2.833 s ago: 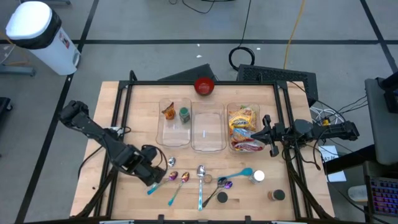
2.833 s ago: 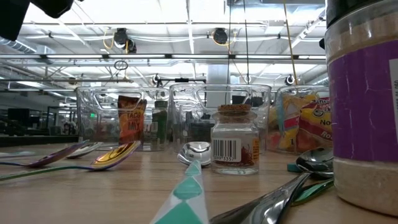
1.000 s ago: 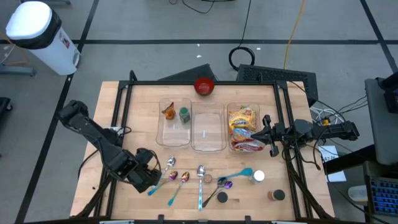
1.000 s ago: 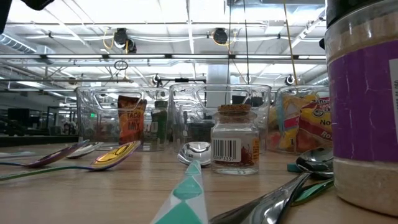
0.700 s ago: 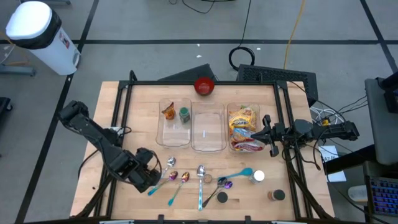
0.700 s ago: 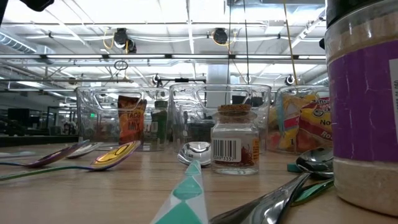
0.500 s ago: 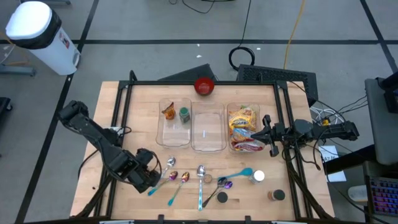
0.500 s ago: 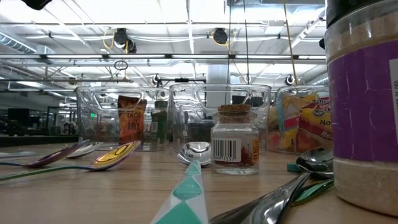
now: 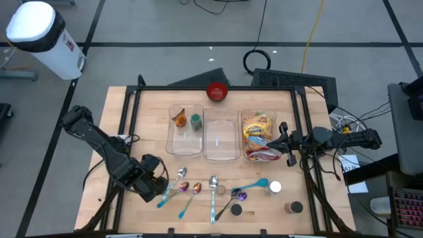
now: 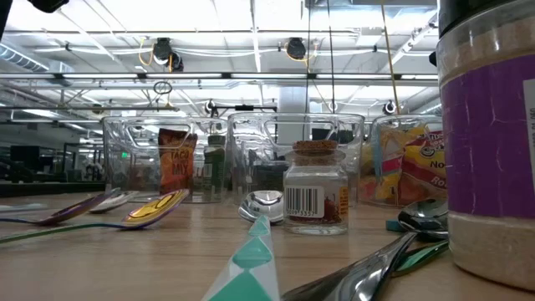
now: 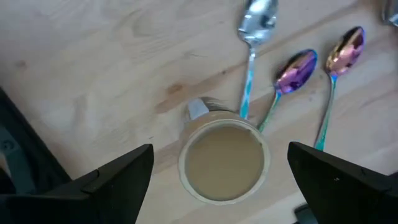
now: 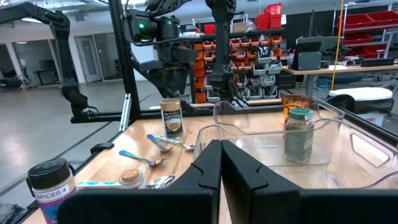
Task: Pick & Place Food Item
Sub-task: Put the gold seasoning bottle into the left transparent bin
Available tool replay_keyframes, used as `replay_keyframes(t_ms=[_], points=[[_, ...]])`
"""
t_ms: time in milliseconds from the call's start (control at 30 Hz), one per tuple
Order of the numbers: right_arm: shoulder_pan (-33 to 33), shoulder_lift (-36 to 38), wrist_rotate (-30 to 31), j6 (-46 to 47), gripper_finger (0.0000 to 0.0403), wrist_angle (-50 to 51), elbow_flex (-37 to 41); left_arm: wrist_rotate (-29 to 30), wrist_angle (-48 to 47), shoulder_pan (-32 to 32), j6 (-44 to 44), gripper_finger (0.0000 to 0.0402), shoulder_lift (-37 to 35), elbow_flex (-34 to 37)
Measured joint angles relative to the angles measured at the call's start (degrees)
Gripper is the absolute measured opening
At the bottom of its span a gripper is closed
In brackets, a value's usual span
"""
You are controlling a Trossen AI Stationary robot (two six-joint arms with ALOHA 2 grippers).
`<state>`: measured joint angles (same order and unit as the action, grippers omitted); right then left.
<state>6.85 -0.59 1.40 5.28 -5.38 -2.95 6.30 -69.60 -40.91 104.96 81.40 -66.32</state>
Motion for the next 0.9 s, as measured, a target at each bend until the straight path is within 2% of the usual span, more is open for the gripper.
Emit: replay_keyframes(t_ms=[200, 467, 600, 900], points=[[0.0, 0.0, 0.0, 0.0, 0.0, 0.0, 0.0, 0.3, 1.9, 0.0, 0.6, 0.0379, 0.0, 0.8], [0.0, 0.0, 0.0, 0.0, 0.0, 0.0, 0.0, -3.7, 6.9, 0.0, 4.4, 0.0379, 0.0, 6.5], [0.0, 0.0, 0.0, 0.0, 0.0, 0.0, 0.0, -3.5, 7.4, 0.0, 6.8, 0.0379, 0.0, 6.8], [0.0, 0.0, 0.0, 0.0, 0.0, 0.0, 0.0, -3.3, 10.4, 0.0, 6.1, 0.0379, 0.0, 6.8]])
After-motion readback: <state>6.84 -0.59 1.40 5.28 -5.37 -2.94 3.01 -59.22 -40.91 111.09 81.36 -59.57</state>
